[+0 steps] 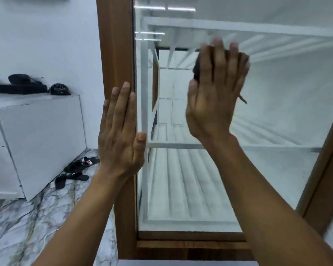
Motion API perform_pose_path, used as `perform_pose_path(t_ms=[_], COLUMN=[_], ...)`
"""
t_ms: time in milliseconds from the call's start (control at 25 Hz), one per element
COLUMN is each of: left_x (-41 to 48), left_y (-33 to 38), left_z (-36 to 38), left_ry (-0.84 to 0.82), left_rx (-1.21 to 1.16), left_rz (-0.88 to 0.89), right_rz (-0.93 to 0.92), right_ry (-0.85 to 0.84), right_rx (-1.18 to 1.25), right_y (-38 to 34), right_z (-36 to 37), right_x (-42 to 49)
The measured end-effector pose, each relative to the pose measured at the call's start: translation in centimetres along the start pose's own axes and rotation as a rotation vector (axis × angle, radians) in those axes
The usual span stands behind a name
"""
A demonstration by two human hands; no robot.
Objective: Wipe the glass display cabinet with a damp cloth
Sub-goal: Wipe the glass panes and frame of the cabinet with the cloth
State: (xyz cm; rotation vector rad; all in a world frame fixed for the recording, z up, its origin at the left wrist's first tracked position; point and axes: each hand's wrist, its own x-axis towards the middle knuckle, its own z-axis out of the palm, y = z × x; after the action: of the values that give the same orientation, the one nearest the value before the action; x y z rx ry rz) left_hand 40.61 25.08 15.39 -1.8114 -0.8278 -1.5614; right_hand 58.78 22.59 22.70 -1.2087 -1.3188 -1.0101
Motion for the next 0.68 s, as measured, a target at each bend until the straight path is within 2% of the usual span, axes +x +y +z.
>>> perform_pose_path(t_ms=[80, 120, 160, 240, 280, 320, 360, 480, 520, 560, 600, 680], left_x=[-1.4, -2.5, -4.2, -8.8, -10.6, -12.8, -15.1, -20.7, -22.3, -23.8, -25.2, -26.7], left_y=[0.2, 0.4, 0.6, 0.6, 0.4, 0.6, 0.8, 1.3, 1.4, 1.5, 1.6, 1.7], left_z=[0.1, 0.2, 0.4, 0.8, 0.9, 1.1, 1.3, 1.8, 1.9, 2.1, 2.3, 2.4], left_ry=[0.017, 0.011, 0.003, -0.021, -0.039, -0.047, -0.051, -0.039, -0.045, -0.061, -0.069, -0.067], left_rx=[0.002, -0.002, -0.004, -0.002, 0.004, 0.009, 0.017, 0.014, 0.016, 0.022, 0.027, 0.021], left_rz=[-0.007, -0.019, -0.026, -0.026, -0.029, -0.029, -0.026, -0.058, -0.064, -0.060, -0.051, -0.039], right_rz=[-0.324, -0.421, -0.419, -0.220, -0.032, 0.129, 0.138, -0.338, -0.412, -0.396, -0.293, 0.081], right_ry=[-0.089, -0.148, -0.175, -0.103, -0.031, 0.023, 0.031, -0.156, -0.234, -0.244, -0.233, -0.134], right_rx=[0.032, 0.024, -0.002, -0.065, -0.067, -0.053, -0.043, 0.018, 0.001, -0.058, -0.083, -0.036], right_y=[-4.3, -4.6, -2.9, 3.1, 4.9, 4.9, 3.1, -3.9, -3.4, -1.1, 1.8, 4.4], right_z=[1.5, 1.8, 1.6, 0.4, 0.0, 0.0, 0.6, 3.8, 3.6, 3.2, 2.4, 1.0], right_x=[-5.0, -8.9, -12.3, -15.1, -14.2, -13.7, -14.2, -25.2, -29.2, -31.8, -33.0, -31.8])
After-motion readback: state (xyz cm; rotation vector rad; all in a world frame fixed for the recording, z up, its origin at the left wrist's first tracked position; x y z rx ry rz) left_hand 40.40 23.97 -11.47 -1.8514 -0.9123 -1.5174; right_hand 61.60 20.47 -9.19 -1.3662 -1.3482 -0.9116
